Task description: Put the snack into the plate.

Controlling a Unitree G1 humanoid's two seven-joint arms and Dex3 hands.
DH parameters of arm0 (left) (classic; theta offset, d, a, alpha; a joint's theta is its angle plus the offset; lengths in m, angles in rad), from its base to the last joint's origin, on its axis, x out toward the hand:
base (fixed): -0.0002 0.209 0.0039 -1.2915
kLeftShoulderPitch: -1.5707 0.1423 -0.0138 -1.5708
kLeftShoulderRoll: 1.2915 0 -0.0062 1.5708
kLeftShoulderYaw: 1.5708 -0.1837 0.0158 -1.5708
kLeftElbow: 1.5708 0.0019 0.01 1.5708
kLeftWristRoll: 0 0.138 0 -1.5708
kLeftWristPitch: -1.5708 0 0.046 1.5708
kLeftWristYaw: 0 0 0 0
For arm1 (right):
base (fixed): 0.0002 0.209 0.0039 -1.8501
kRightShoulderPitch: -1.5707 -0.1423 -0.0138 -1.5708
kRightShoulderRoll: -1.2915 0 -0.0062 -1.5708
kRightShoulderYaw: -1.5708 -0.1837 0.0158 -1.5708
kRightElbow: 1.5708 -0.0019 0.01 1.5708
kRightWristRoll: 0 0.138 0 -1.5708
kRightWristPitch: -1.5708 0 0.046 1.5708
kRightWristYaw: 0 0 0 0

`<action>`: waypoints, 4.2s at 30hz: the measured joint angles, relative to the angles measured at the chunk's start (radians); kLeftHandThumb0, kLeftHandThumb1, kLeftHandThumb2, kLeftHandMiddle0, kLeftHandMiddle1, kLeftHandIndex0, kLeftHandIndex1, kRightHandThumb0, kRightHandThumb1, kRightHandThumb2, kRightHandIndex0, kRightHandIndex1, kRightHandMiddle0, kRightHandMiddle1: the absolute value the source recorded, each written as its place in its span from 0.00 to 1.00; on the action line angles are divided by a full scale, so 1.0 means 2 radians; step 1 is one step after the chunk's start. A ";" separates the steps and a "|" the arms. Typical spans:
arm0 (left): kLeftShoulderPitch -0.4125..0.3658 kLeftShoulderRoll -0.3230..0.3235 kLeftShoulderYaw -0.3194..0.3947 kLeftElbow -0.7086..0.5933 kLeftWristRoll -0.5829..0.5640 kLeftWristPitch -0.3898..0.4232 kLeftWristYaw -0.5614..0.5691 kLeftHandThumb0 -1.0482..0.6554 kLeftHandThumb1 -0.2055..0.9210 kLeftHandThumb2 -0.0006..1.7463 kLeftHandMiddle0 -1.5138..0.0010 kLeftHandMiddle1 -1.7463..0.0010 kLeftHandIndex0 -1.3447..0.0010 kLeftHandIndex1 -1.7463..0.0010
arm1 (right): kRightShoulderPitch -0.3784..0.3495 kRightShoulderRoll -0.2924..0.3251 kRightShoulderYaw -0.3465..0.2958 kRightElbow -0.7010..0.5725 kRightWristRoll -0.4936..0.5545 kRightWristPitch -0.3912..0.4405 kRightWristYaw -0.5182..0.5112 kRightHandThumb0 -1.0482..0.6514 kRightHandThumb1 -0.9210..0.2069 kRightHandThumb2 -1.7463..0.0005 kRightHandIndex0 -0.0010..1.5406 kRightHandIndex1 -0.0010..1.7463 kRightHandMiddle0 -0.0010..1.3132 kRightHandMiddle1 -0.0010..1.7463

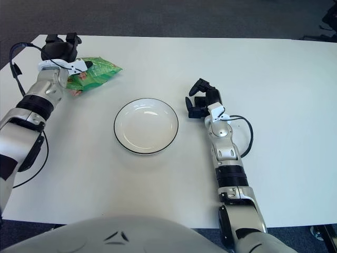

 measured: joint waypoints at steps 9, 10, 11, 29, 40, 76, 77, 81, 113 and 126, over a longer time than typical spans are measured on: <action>0.000 -0.028 0.003 0.003 -0.028 0.054 -0.040 0.00 1.00 0.49 1.00 1.00 1.00 0.93 | 0.000 0.000 0.001 -0.001 -0.005 0.000 0.000 0.32 0.58 0.21 0.87 1.00 0.50 1.00; 0.000 -0.030 0.003 0.004 -0.029 0.057 -0.042 0.00 1.00 0.49 1.00 1.00 1.00 0.95 | 0.000 0.000 0.001 -0.001 -0.005 0.000 0.000 0.32 0.58 0.21 0.87 1.00 0.50 1.00; 0.000 -0.032 0.003 0.005 -0.030 0.060 -0.043 0.00 1.00 0.49 1.00 1.00 1.00 0.96 | 0.000 0.000 0.001 -0.001 -0.005 0.000 0.000 0.32 0.58 0.21 0.87 1.00 0.50 1.00; 0.016 -0.057 -0.017 0.058 -0.029 0.072 -0.025 0.00 1.00 0.46 1.00 1.00 1.00 1.00 | 0.003 -0.001 0.002 -0.007 -0.008 0.005 0.000 0.31 0.60 0.19 0.88 1.00 0.52 1.00; 0.007 -0.078 -0.034 0.104 -0.026 0.095 0.006 0.00 1.00 0.48 1.00 1.00 1.00 1.00 | 0.005 -0.002 0.008 -0.009 -0.009 0.006 0.000 0.31 0.61 0.19 0.88 1.00 0.52 1.00; 0.053 -0.052 -0.055 0.145 -0.012 0.012 0.244 0.63 0.41 0.78 0.54 0.04 0.72 0.01 | 0.007 -0.002 0.015 -0.015 -0.024 0.007 -0.004 0.31 0.60 0.19 0.88 1.00 0.52 1.00; 0.053 -0.052 -0.055 0.145 -0.012 0.009 0.246 0.63 0.40 0.79 0.53 0.05 0.71 0.01 | 0.007 -0.002 0.015 -0.015 -0.024 0.007 -0.004 0.31 0.60 0.19 0.88 1.00 0.52 1.00; 0.051 -0.050 -0.045 0.146 -0.023 -0.008 0.249 0.62 0.30 0.82 0.43 0.18 0.59 0.00 | 0.005 -0.002 0.016 -0.012 -0.024 0.007 -0.004 0.32 0.60 0.20 0.88 1.00 0.51 1.00; 0.046 -0.019 0.051 -0.123 -0.091 -0.047 0.122 0.61 0.12 1.00 0.40 0.03 0.50 0.00 | -0.014 -0.001 0.017 0.021 -0.023 -0.018 -0.009 0.31 0.60 0.19 0.88 1.00 0.52 1.00; 0.092 -0.026 0.100 -0.317 -0.106 -0.030 0.078 0.61 0.11 1.00 0.38 0.05 0.48 0.00 | -0.021 -0.002 0.014 0.040 -0.021 -0.034 -0.009 0.31 0.61 0.19 0.88 1.00 0.52 1.00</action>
